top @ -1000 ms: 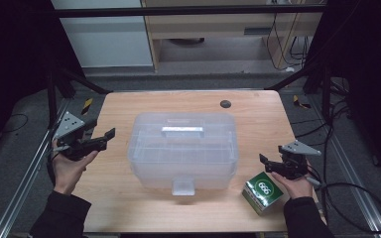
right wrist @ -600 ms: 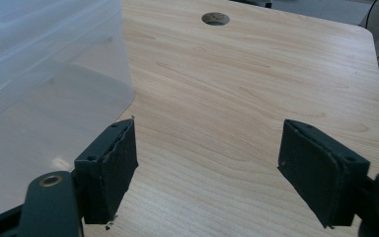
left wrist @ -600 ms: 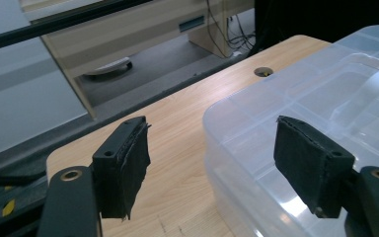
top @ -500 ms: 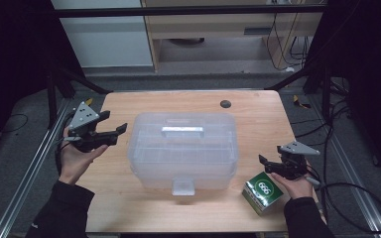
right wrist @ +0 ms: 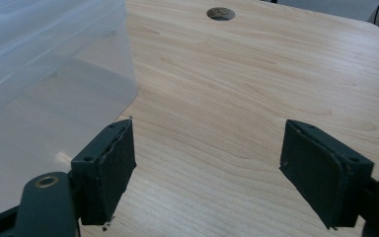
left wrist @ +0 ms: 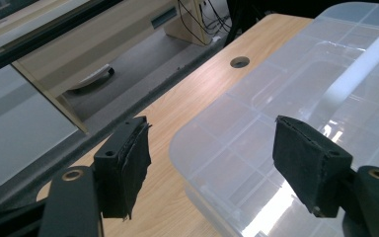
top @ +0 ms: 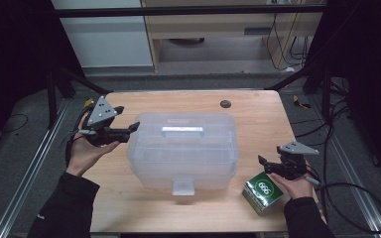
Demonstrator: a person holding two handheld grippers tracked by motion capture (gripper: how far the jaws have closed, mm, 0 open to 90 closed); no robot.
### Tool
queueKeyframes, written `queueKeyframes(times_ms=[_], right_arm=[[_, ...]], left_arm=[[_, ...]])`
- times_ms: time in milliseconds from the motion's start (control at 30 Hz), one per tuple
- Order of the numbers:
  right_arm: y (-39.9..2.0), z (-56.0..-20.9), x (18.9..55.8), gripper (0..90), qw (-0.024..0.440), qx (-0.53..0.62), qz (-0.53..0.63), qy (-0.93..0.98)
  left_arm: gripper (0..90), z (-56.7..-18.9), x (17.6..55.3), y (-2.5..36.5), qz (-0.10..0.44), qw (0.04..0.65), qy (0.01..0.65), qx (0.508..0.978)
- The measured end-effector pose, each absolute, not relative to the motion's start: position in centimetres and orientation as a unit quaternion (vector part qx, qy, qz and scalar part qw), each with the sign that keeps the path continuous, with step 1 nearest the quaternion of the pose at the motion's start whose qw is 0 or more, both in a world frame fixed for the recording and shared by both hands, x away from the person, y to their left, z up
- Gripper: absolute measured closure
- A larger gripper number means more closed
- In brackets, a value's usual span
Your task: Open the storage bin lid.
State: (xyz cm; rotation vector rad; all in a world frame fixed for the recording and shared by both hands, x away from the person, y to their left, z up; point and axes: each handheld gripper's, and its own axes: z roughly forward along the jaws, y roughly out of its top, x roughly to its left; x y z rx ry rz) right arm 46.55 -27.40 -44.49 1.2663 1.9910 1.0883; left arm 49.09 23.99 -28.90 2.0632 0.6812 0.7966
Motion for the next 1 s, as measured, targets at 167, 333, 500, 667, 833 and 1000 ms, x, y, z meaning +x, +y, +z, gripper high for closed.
queueKeyframes(times_ms=[167,333,500,667,833,1000], right_arm=[[-27.4,-44.5,46.5,21.6,0.269,0.469,0.403,0.738],[-27.4,-44.5,46.6,21.5,0.268,0.470,0.402,0.739],[-27.4,-44.5,46.6,21.5,0.263,0.471,0.404,0.739],[-27.4,-44.4,46.6,21.8,0.262,0.470,0.402,0.740],[-27.4,-44.5,46.6,22.1,0.259,0.470,0.398,0.744],[-27.4,-44.4,46.5,22.7,0.260,0.472,0.398,0.742]], left_arm=[[29.9,-28.7,48.9,23.3,0.322,0.385,0.250,0.828],[30.8,-28.7,48.6,22.6,0.326,0.368,0.229,0.840],[31.7,-28.8,48.4,22.1,0.324,0.356,0.217,0.849],[31.9,-29.1,48.2,21.4,0.329,0.336,0.197,0.860],[31.9,-29.5,48.0,20.6,0.335,0.318,0.182,0.868],[31.9,-29.8,47.5,19.6,0.343,0.302,0.165,0.874]])
